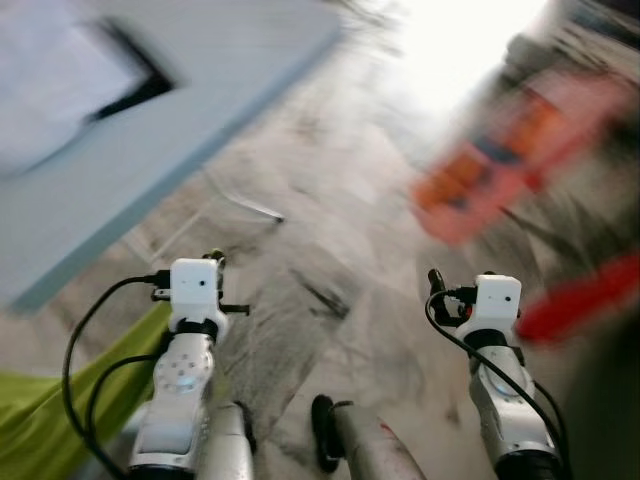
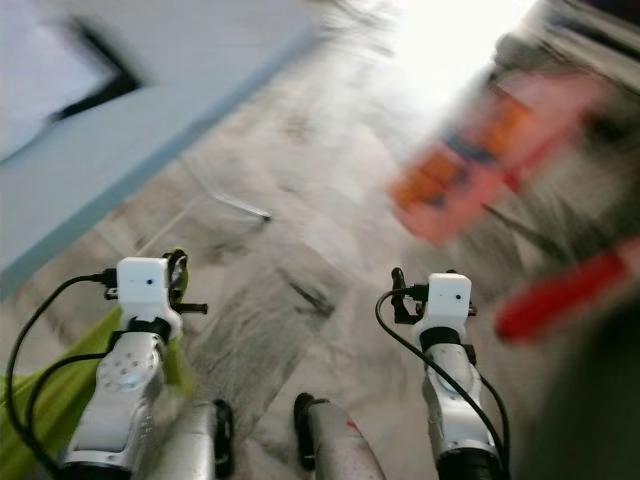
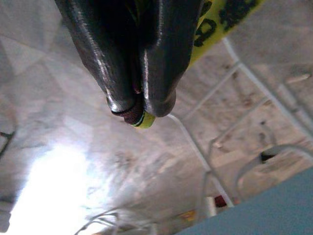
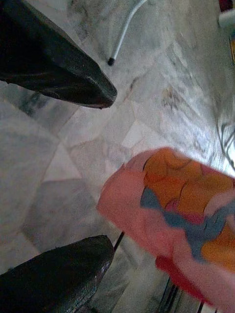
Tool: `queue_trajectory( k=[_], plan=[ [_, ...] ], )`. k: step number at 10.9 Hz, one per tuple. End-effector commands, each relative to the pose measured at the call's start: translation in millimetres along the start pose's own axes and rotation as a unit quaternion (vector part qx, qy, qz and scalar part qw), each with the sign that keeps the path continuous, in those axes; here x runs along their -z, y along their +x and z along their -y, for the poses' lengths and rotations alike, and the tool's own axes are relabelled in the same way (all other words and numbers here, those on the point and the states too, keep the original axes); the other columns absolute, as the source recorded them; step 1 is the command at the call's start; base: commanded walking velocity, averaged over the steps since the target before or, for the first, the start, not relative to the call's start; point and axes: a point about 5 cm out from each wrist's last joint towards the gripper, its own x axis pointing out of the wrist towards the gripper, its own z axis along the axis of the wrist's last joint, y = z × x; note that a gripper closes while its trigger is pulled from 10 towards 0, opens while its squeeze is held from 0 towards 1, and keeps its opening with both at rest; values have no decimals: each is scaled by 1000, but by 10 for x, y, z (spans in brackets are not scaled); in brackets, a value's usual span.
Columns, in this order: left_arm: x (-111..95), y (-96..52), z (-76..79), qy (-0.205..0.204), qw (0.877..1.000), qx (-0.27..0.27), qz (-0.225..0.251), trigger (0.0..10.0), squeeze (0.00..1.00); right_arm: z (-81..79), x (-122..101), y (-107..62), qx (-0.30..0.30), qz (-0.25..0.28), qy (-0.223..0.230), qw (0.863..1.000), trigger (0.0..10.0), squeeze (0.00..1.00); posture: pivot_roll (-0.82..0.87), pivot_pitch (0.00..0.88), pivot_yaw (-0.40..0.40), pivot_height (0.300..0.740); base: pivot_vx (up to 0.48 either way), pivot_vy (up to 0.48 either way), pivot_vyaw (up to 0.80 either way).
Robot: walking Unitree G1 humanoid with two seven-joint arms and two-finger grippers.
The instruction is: Hang hanger
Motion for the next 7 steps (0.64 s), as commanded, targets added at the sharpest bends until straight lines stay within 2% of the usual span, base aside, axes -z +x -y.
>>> queue_trajectory(
  k=[1,6,7],
  plan=[
    [21,-32,-27,3,1000,-6,-7,10000,0,-14,27,-20,-2,-8,0,1000,10000,0,23,257,-42,740,0,0,-800],
    [35,-15,-15,3,1000,-13,-13,10000,0,-9,27,-38,0,-8,0,1000,10000,0,14,262,-38,740,0,0,-800],
    [-12,-14,82,15,999,35,-2,10000,0,-5,22,-36,1,-8,0,1000,10000,0,14,263,-38,740,0,0,-800]
  ],
)
